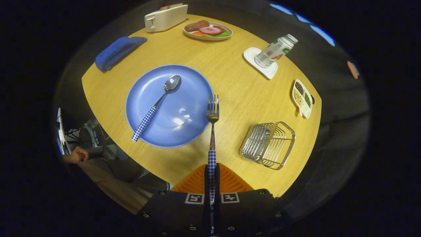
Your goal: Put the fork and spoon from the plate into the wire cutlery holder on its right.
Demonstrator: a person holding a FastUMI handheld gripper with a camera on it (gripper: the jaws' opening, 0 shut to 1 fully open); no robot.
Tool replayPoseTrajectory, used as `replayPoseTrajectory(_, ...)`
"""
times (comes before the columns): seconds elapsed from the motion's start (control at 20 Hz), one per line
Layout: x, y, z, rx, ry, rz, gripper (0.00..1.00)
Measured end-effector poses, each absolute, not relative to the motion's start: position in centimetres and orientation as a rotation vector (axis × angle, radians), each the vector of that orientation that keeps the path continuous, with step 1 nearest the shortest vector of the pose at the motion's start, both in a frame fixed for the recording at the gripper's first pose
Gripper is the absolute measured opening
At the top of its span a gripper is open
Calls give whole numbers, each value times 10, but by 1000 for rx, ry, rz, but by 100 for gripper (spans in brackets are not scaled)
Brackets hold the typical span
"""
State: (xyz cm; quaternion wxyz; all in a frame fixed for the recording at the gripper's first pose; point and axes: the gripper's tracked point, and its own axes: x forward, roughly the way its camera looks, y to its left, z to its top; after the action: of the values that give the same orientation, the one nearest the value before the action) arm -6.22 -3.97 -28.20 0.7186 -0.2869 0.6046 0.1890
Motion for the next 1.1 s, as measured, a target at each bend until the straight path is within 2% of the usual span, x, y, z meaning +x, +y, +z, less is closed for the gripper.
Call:
replayPoseTrajectory(0.4, -65, -103, -247, -687, 1365, 383, 4)
replayPoseTrajectory(1.1, -51, -188, -208, -925, 1556, 381, 4)
